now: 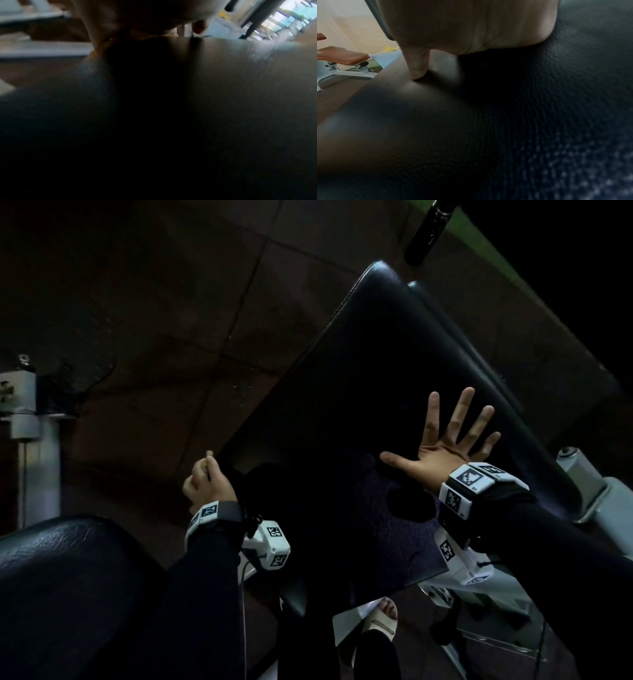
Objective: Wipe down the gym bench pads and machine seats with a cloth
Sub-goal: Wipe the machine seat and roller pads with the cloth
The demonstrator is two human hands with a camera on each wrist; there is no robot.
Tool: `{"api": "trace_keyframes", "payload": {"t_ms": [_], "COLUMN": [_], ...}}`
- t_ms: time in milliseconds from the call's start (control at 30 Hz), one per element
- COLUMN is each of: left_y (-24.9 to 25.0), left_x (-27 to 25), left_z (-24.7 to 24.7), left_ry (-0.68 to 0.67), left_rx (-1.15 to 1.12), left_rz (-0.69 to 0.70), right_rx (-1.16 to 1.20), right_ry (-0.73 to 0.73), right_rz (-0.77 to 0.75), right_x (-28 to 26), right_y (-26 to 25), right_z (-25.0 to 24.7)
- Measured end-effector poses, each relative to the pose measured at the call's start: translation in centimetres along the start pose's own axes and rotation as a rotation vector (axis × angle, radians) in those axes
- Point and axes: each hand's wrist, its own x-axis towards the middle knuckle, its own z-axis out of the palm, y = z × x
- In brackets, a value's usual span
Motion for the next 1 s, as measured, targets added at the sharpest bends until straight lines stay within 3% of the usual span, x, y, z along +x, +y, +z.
{"api": "trace_keyframes", "payload": {"t_ms": [133,200,300,367,667,900,1000], "left_y": [-0.6,-1.0,-0.6,-0.9,-5.7,-5.0,-5.8], "left_x": [-2.5,-2.6,-2.1,-3.0,-13.4,-9.2,-9.8], "left_z": [0.3,0.6,0.7,1.0,4.6,3.5,3.9], "left_ry": [0.126,0.157,0.137,0.152,0.122,0.201,0.177], "left_rx": [0.133,0.138,-0.211,-0.312,-0.384,-0.561,-0.561], "left_rz": [0.298,0.302,-0.072,-0.155,-0.277,-0.239,-0.220], "right_rx": [-0.006,-0.004,-0.003,-0.009,-0.003,-0.004,-0.003], "right_ry": [0.024,0.030,0.014,0.003,-0.011,0.001,0.009], "right_rz": [-0.003,-0.008,-0.011,-0.017,-0.025,-0.036,-0.046], "right_x": [0.1,0.1,0.1,0.1,-0.1,-0.1,-0.2], "right_y": [0.2,0.2,0.3,0.2,0.1,0.1,0.2], "right_z": [0.1,0.2,0.1,0.1,-0.3,-0.1,0.0]}}
